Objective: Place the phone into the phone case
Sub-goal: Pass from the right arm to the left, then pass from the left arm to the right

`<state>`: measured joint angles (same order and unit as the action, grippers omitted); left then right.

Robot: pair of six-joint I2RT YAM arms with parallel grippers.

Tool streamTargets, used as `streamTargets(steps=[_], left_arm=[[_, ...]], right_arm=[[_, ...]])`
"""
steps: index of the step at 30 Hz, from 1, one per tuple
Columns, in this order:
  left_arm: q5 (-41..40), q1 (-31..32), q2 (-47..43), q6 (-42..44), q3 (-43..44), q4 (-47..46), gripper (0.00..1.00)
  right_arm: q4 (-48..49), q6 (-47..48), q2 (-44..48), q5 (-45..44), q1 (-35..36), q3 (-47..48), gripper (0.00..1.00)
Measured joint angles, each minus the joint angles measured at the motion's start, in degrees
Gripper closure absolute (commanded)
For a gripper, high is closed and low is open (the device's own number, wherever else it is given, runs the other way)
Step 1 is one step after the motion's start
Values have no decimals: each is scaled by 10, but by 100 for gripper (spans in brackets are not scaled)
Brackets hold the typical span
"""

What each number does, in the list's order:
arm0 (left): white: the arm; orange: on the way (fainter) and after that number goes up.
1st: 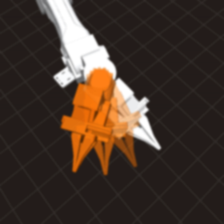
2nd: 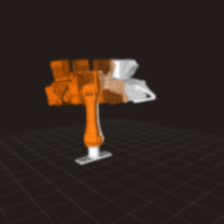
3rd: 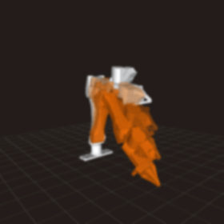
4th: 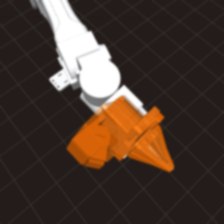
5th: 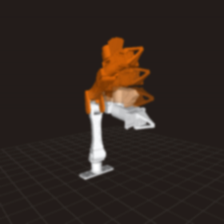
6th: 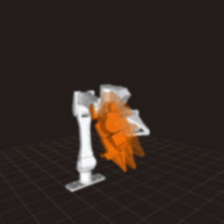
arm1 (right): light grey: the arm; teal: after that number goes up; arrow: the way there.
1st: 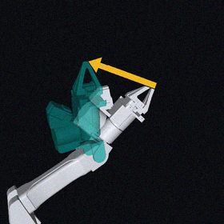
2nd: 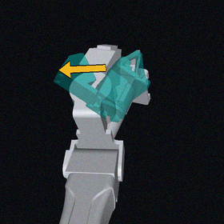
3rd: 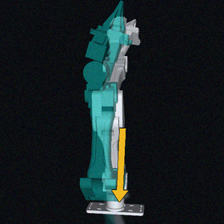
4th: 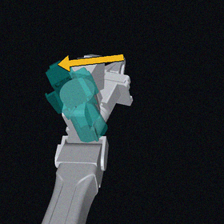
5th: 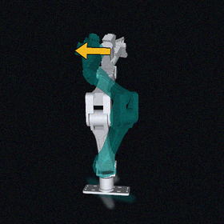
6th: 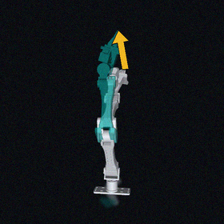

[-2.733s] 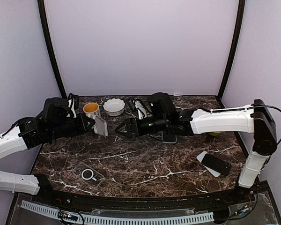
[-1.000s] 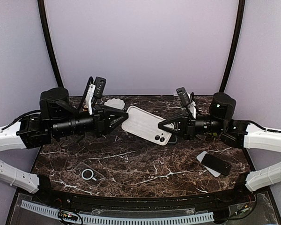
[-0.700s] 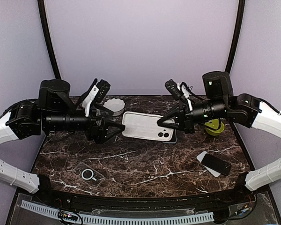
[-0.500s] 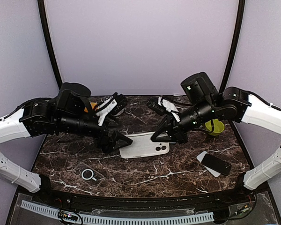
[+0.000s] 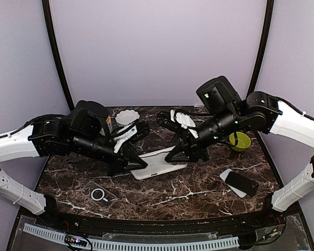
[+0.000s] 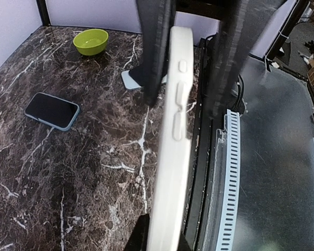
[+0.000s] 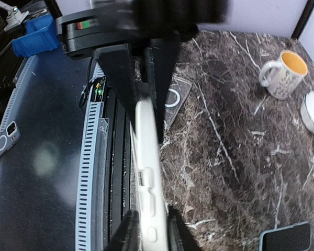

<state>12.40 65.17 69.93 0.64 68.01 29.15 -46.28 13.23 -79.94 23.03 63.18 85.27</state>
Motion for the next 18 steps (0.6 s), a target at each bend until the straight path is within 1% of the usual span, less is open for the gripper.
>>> streamTargets(steps=[1,2,4,5,8,11,13,15,16,17,18], left_arm=[[-3,-1,-5,-4,-6,-7,100],[-11,-1,-13,-10,-18,-21,100],[-33,-2,-36,-25,-50,-54,100],[-47,-2,-57,-37,-79,-86,100],[-88,-2,-122,-70,-160,-183,100],[-110,-4,-178,-111,-241,-314,100],[-116,-4,-192,-135,-276,-388,100],[-119,-4,-189,-160,-297,-448,100],[-120,-4,-182,-171,-301,-472,100],[-119,-4,-174,-180,-303,-491,100],[-118,-4,-167,-186,-303,-504,100]], right_arm=[[11,-1,3,-6,3,-3,30],[26,-6,9,-15,4,-10,23],[76,-24,37,-53,5,-51,15],[105,-36,56,-72,5,-78,12],[226,-89,122,-99,-3,-185,11],[371,-154,151,-93,-7,-270,12],[469,-202,144,-84,-7,-307,15],[545,-249,121,-73,-7,-320,19],[586,-274,104,-64,-7,-320,22],[612,-287,93,-58,-7,-320,30],[642,-304,80,-46,-7,-320,40]])
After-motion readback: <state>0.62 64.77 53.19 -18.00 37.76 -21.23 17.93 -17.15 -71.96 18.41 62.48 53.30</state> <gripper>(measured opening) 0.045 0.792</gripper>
